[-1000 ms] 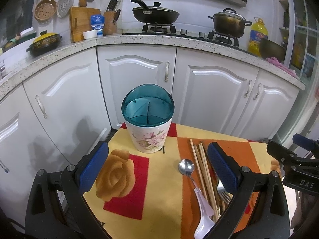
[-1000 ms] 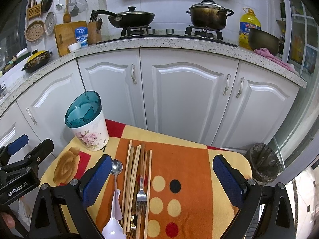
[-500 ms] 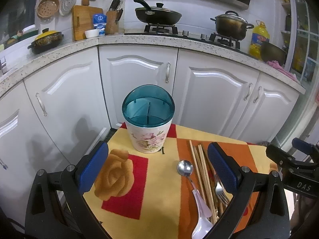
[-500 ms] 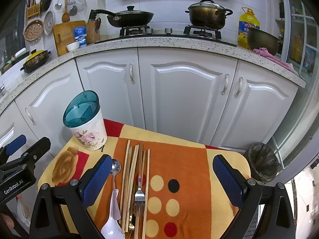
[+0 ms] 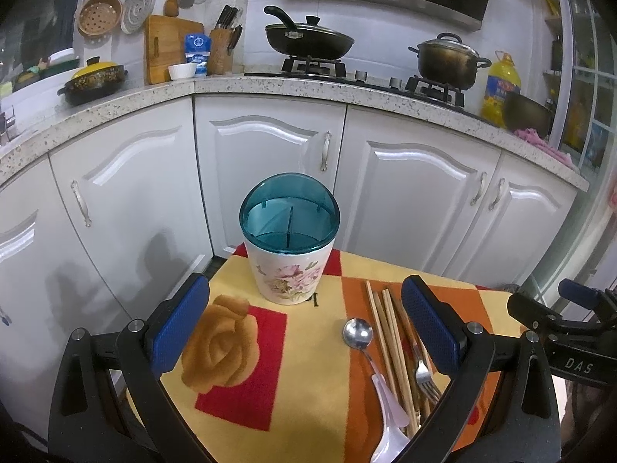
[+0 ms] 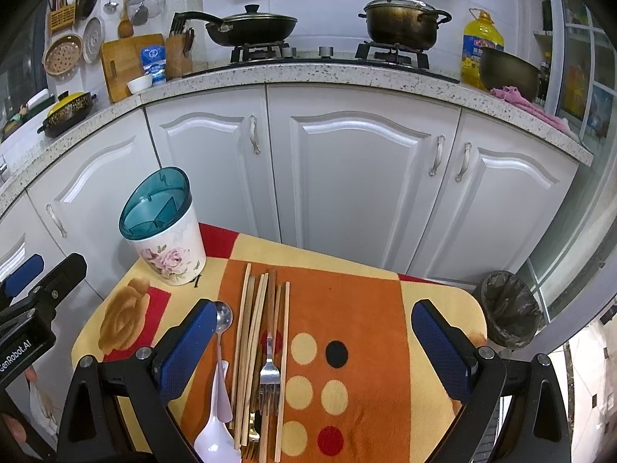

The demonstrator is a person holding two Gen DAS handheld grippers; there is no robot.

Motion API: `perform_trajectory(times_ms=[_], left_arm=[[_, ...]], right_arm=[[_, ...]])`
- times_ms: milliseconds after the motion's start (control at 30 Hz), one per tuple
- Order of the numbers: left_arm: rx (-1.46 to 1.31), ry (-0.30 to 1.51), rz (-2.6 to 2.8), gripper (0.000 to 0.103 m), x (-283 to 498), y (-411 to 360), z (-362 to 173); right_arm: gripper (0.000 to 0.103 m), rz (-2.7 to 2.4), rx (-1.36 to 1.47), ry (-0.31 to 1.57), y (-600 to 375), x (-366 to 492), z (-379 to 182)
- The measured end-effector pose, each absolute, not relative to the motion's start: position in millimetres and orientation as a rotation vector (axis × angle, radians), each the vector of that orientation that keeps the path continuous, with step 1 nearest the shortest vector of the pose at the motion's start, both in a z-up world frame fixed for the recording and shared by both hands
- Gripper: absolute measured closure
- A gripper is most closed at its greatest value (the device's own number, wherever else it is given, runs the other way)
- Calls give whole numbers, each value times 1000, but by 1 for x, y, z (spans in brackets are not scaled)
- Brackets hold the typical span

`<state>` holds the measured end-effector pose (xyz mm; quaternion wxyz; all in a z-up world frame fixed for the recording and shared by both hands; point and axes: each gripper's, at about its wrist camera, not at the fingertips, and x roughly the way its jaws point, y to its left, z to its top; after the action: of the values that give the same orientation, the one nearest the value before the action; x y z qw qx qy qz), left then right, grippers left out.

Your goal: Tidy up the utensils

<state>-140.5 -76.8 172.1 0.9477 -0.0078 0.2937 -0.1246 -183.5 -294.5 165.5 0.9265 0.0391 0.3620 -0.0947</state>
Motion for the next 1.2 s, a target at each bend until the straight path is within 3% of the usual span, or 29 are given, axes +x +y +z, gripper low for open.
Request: perform_trajectory(times_ms=[1200], left_arm=[[-20,677,-282,3,-125,-66,150]], right_arm=[[3,-191,108,796,-310,-178,148]])
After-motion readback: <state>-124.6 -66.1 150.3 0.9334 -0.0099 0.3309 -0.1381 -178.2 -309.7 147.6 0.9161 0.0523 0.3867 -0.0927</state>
